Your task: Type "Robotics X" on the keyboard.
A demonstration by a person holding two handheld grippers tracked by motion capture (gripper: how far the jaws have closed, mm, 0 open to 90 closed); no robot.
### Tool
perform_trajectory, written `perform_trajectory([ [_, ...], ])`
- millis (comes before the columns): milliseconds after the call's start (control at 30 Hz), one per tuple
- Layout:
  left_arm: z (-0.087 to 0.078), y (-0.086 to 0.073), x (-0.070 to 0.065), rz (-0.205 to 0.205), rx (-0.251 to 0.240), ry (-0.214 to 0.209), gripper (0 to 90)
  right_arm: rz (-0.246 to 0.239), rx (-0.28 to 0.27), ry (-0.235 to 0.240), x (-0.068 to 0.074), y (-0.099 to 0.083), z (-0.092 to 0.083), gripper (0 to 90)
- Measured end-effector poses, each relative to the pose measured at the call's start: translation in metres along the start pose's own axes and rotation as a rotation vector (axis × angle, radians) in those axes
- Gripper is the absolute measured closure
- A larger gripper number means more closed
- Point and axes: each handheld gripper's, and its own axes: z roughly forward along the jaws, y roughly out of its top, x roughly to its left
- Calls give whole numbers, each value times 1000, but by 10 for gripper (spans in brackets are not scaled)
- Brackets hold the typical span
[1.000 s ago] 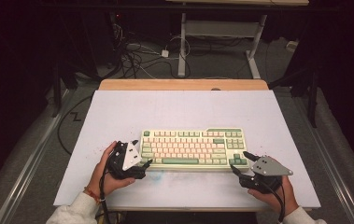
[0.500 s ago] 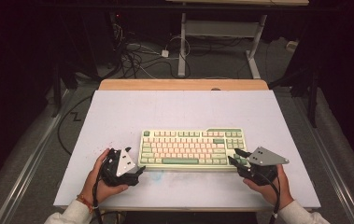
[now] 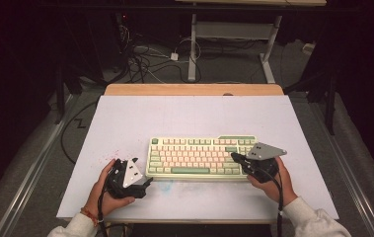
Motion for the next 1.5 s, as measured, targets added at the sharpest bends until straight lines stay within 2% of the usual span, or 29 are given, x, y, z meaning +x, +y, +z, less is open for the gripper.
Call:
perform_trajectory([
  [400, 2, -2, 0, -2, 8, -12, 180, -59, 52, 48, 11, 24, 46, 900],
  [800, 4, -2, -2, 11, 17, -24, 180, -71, 106, 58, 16, 32, 76, 900],
  [1033, 3, -2, -2, 15, 20, -26, 180, -72, 132, 44, 18, 33, 84, 900],
  [1267, 4, -2, -3, 18, 25, -29, 180, -97, 170, 37, 20, 34, 88, 900],
  [1500, 4, -2, -3, 15, 28, -30, 180, -63, 115, 46, 17, 35, 79, 900],
])
